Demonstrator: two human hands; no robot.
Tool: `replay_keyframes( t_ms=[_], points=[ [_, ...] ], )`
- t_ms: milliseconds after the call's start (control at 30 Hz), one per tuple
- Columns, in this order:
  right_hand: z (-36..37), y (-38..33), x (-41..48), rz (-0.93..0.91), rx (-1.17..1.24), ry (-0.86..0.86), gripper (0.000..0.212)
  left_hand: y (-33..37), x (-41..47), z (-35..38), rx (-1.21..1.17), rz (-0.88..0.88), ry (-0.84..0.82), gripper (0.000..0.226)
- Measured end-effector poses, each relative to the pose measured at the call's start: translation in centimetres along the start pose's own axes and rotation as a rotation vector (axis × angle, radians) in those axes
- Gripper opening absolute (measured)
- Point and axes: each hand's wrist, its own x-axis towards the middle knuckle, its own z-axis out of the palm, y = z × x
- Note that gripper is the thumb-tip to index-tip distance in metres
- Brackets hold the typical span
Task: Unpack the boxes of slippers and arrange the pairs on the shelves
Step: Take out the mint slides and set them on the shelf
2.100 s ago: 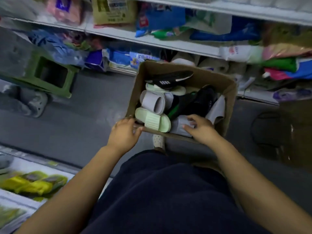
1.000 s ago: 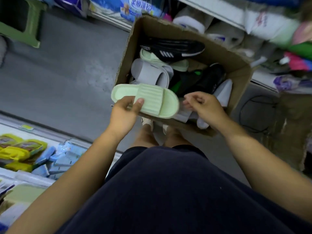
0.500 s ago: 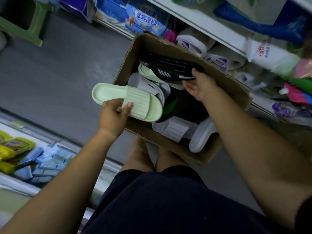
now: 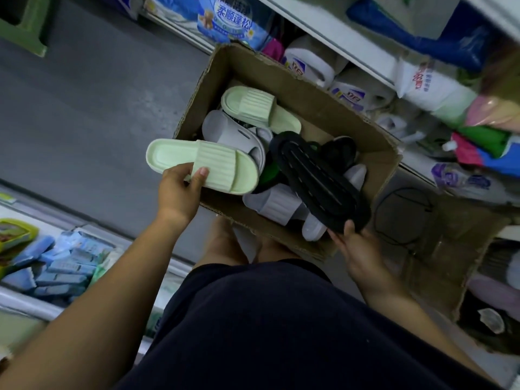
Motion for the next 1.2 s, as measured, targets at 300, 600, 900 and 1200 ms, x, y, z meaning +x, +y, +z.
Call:
replay_keyframes(
  t_ms=[300, 600, 900, 1200],
  points=[
    [3.7, -5.3, -3.5, -0.600, -0.644, 0.265, 0.053, 4.0, 0.6, -1.5, -0.134, 0.112, 0.130, 0.029],
    [21.7, -14.4, 5.0, -0.567, -0.814, -0.324, 0.036, 3.0, 3.2, -1.3, -0.285, 0.066, 0.270, 0.060],
    [29.7, -11.1, 15.9, -0.169, -0.565, -0.276, 0.070, 1.8, 4.0, -2.0, -0.608, -0.119, 0.245, 0.031],
    [22.5, -13.5, 0.3, -0.338, -0.153, -0.314, 0.004, 4.2, 1.6, -4.5, -0.887, -0.397, 0.235, 0.010]
  ],
)
